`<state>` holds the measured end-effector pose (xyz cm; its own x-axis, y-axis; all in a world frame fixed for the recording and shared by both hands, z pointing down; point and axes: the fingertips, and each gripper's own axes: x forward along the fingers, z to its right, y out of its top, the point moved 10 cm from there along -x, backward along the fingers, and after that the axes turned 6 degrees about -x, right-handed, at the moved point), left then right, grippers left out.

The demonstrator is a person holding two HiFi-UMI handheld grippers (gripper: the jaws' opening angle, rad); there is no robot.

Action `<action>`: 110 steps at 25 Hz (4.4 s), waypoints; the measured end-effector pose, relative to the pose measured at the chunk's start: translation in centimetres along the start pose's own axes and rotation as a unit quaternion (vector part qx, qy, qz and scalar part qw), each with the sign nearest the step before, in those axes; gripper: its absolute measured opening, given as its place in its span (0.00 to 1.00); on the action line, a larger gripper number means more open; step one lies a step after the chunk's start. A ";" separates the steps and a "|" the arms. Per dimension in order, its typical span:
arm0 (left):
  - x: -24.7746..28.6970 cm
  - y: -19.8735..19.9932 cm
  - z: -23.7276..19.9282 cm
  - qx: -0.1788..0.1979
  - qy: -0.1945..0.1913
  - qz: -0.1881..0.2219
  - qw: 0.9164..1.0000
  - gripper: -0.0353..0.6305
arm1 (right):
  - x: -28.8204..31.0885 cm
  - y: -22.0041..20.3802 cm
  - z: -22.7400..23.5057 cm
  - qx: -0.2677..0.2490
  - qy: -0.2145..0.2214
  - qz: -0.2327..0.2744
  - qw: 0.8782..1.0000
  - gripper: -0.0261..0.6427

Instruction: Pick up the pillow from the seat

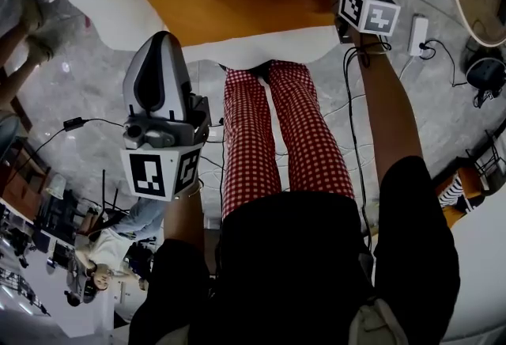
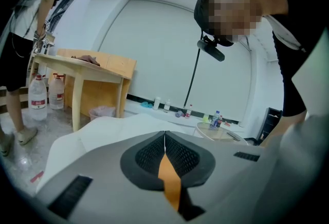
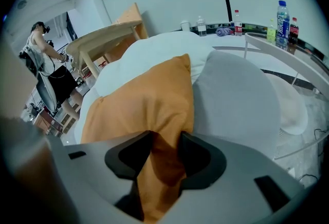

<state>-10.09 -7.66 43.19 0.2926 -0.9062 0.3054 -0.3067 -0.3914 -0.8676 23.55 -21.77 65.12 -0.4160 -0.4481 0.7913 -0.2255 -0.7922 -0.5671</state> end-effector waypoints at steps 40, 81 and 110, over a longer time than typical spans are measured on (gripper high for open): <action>-4.1 -1.9 -3.7 -0.007 0.027 -0.007 1.000 0.07 | -4.9 -0.5 -5.5 -0.061 -0.084 0.070 0.992 0.18; -0.7 -13.1 -19.5 -0.071 0.064 -0.126 0.987 0.42 | -6.4 -0.2 -6.9 -0.072 -0.095 0.052 0.991 0.18; 2.6 -21.2 -26.3 -0.151 0.056 -0.188 0.969 0.48 | -5.7 -0.4 -7.6 -0.073 -0.136 0.045 0.987 0.18</action>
<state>-26.70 -5.94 72.68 0.3408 -0.6954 0.6327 -0.4533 -0.7111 -0.5374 19.27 -15.75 59.06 -0.1927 -0.6242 0.7572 -0.3308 -0.6851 -0.6490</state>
